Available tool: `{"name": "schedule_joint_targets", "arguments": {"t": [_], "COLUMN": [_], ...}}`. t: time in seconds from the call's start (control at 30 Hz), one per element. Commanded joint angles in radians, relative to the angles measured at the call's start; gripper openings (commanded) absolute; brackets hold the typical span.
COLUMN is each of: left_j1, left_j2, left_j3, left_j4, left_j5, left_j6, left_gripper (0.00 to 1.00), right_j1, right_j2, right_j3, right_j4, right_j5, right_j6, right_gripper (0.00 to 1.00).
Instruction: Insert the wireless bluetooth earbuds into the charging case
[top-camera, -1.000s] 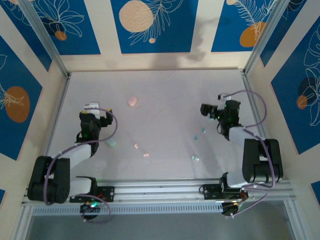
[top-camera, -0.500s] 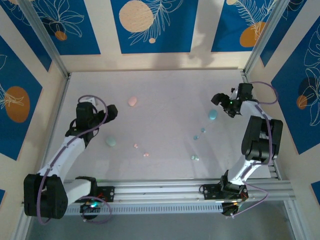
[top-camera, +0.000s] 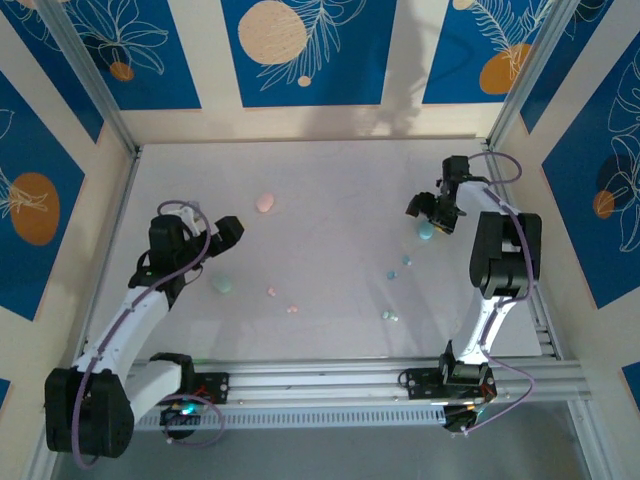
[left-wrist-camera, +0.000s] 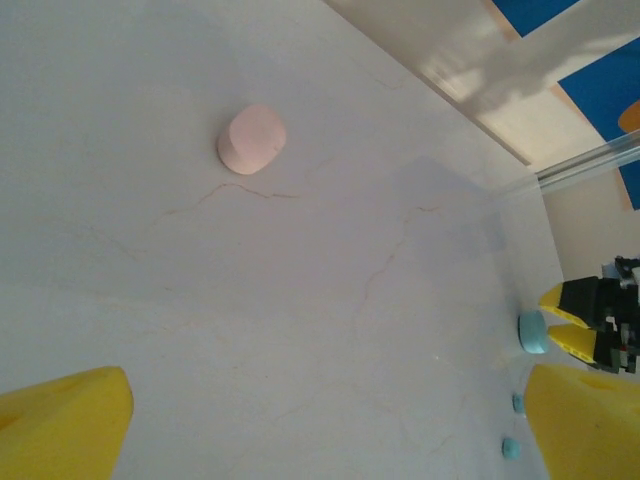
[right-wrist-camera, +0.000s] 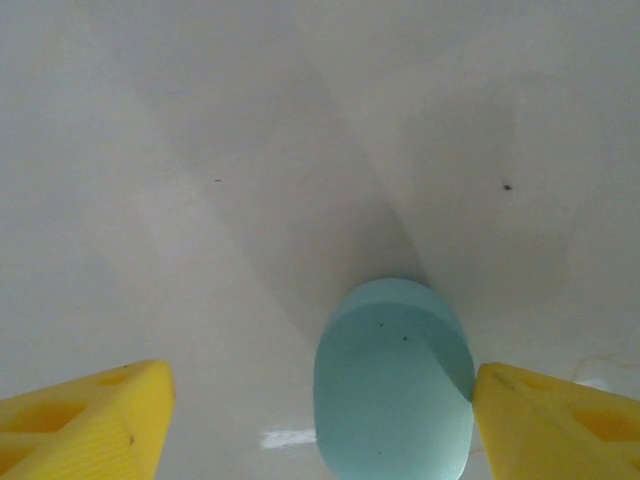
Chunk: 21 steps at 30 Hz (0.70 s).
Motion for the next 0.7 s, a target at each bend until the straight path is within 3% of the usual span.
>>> {"name": "schedule_joint_targets", "arguments": {"t": [0.0, 0.4, 0.57, 0.67], "left_j1": [-0.003, -0.005, -0.006, -0.006], "left_j2": [-0.018, -0.033, -0.034, -0.033], "left_j3": [-0.021, 0.003, 0.014, 0.016], "left_j4": [-0.016, -0.031, -0.044, -0.046], "left_j5": [0.036, 0.075, 0.074, 0.074], "left_j6": [0.004, 0.022, 0.03, 0.03], "left_gripper": [1.0, 0.97, 0.96, 0.97], "right_j1": [0.007, 0.031, 0.062, 0.092], "right_j2": [0.033, 0.071, 0.082, 0.086], "right_j3": [0.034, 0.059, 0.073, 0.081], "right_j4": [-0.085, -0.113, -0.121, -0.125], "right_j5": [0.086, 0.088, 0.074, 0.073], "right_j6": [-0.02, -0.068, -0.096, -0.107], "right_gripper": [0.74, 0.56, 0.41, 0.39]}}
